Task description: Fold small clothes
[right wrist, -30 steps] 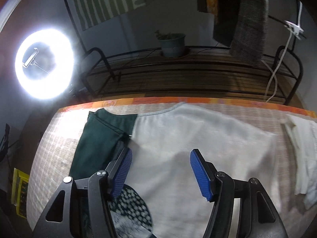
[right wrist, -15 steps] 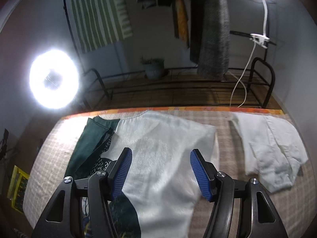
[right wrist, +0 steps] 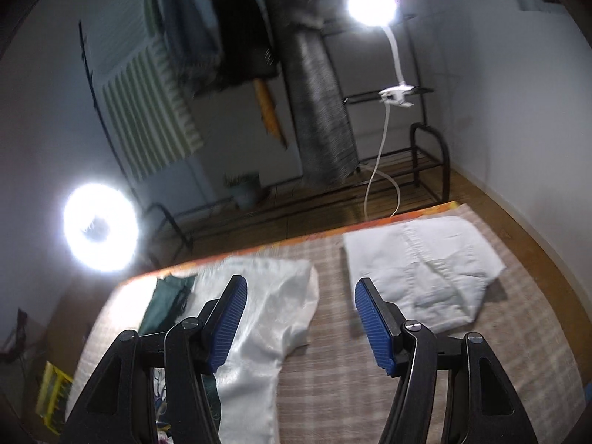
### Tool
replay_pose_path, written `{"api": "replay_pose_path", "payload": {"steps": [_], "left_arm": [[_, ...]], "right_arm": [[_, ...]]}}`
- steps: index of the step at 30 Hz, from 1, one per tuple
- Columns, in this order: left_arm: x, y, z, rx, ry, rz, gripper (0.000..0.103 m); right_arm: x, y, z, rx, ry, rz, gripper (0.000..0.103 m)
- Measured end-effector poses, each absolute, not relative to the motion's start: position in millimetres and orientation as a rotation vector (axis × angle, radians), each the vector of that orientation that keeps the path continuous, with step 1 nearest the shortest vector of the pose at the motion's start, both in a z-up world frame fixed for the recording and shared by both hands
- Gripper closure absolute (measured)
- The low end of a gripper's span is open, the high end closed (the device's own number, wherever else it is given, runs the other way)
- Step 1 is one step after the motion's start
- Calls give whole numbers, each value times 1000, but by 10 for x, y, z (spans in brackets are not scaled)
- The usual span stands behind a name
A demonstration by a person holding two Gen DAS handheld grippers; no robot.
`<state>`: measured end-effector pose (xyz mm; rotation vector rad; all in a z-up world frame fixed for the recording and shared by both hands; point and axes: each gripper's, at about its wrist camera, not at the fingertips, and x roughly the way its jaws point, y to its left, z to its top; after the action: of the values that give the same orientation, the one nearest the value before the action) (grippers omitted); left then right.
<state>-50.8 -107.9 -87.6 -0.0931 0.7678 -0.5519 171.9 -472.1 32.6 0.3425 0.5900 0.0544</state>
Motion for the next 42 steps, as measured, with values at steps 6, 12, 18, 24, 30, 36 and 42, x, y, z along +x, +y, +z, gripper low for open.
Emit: {"api": "replay_pose_path", "payload": {"steps": [6,12,18,24,30,36,42], "left_arm": [[-316,-1396,-1019,-22,769,-555,72],[-102,-1895,-1158,-5,795,-617,72],[66,-2466,-1344,63,830,-677,71],[150,-2901,-1473,118,848,-707,52],[331,-3156,-1608,157,888,-642,52],[468,-3092,-1624,109,891,-605,101],[474,-2892,-1457,15,865,-597,102]], "right_arm": [[1209,-5155,406,387,514,97,39],[950,-5375,352,360,530,156,38],[851,-5506,95,373,575,223,33],[983,-5547,-294,404,656,239,32],[1313,-5467,-612,453,728,276,32],[1795,-5165,-858,513,810,326,31],[2454,-4783,-1223,661,917,329,32]]}}
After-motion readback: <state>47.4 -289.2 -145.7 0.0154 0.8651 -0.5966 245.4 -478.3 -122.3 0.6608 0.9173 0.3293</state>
